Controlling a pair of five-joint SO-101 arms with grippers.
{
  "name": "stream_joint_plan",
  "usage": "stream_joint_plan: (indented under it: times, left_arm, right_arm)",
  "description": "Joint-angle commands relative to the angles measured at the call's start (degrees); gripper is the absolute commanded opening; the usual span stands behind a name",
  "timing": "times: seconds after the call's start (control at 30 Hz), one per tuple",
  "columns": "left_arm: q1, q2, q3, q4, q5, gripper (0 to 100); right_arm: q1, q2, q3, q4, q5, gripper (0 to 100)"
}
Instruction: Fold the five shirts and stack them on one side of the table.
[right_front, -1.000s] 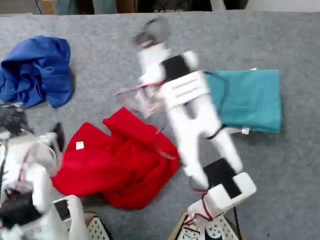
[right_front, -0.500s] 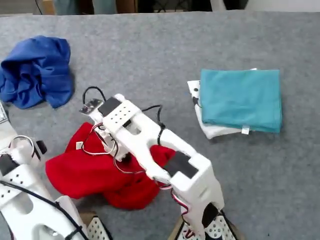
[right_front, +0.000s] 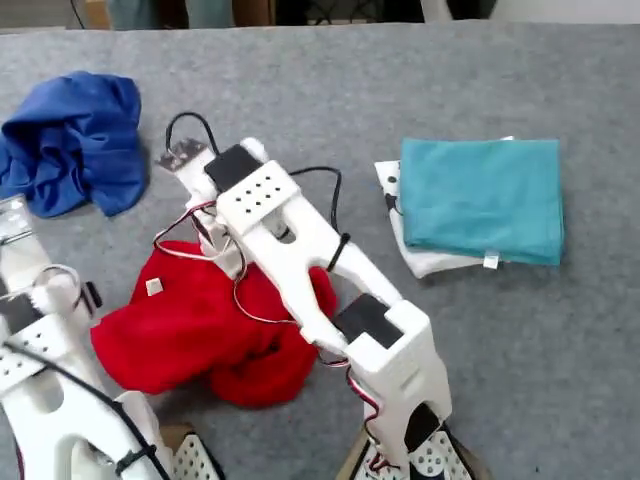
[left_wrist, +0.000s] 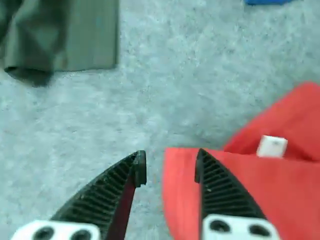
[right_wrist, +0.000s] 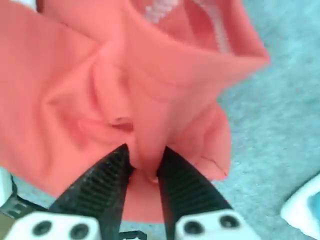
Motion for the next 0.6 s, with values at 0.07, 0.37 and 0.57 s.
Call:
stream_joint_plan:
  times: [0.07,0.37,0.57]
  left_arm:
    - [8.1,2.9,-3.3,-0.3,0.0,17]
    - [23.9,7.0,-4.9,-1.4,9.3,17]
    - [34.8,17.9,0.1,-10.5,13.4,16]
  right_arm:
    - [2.7,-11.6,-3.9,0.6,0.4,1.5]
    - [8.7,-20.4,0.3,0.6,0.0,2.5]
    - [12.7,-25.2,7.6,0.6,0.1,26.1]
